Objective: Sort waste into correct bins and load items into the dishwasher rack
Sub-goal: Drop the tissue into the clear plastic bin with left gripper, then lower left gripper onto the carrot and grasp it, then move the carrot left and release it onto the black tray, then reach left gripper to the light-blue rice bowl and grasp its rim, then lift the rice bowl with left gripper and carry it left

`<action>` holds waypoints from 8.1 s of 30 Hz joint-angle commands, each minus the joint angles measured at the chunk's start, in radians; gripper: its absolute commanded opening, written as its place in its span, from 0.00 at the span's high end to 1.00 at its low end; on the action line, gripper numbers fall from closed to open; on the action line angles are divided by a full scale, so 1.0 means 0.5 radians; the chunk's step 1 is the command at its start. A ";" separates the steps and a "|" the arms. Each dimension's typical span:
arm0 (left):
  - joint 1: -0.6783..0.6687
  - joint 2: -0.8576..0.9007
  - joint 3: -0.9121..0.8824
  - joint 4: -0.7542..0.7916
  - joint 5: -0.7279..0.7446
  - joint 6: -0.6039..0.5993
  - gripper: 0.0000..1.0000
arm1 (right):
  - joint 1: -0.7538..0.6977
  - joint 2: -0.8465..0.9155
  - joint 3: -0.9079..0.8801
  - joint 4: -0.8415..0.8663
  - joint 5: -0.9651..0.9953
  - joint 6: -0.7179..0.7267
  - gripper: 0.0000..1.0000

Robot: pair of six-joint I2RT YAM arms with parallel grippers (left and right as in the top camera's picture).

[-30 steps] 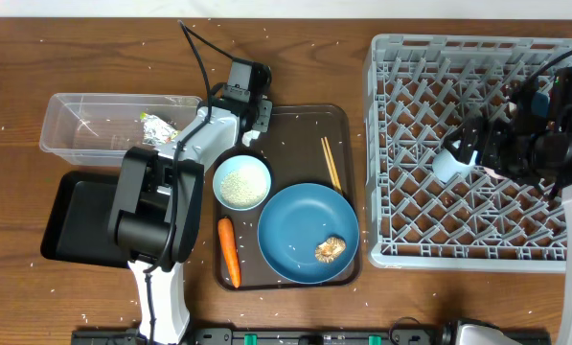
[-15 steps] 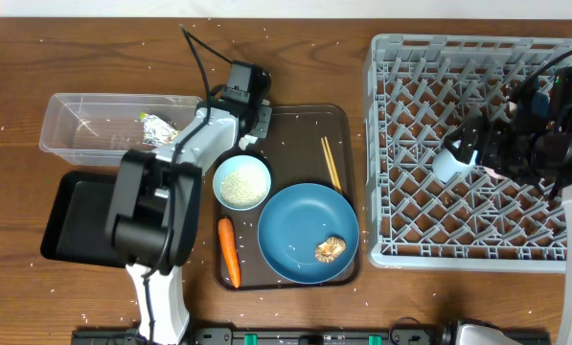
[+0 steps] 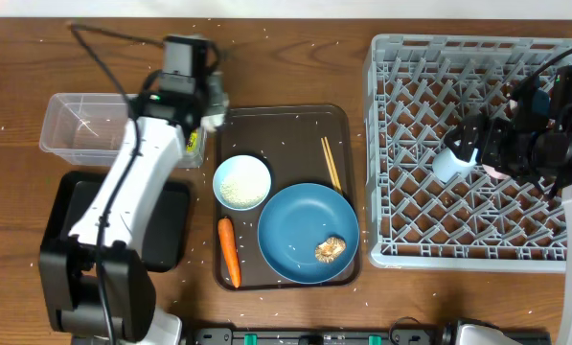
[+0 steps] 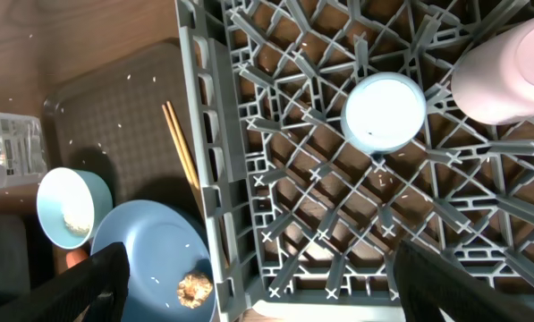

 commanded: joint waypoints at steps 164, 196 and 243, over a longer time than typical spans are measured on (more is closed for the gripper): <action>0.909 -0.557 -0.787 -0.605 0.513 -0.952 0.02 | 0.023 -0.005 0.022 0.001 -0.023 -0.047 0.10; -0.566 -0.101 -0.625 0.024 0.390 0.102 0.44 | 0.023 -0.005 0.022 -0.031 -0.024 -0.045 0.10; -0.707 0.223 -0.642 0.214 0.128 0.121 0.79 | 0.023 -0.005 0.022 -0.060 -0.024 -0.045 0.10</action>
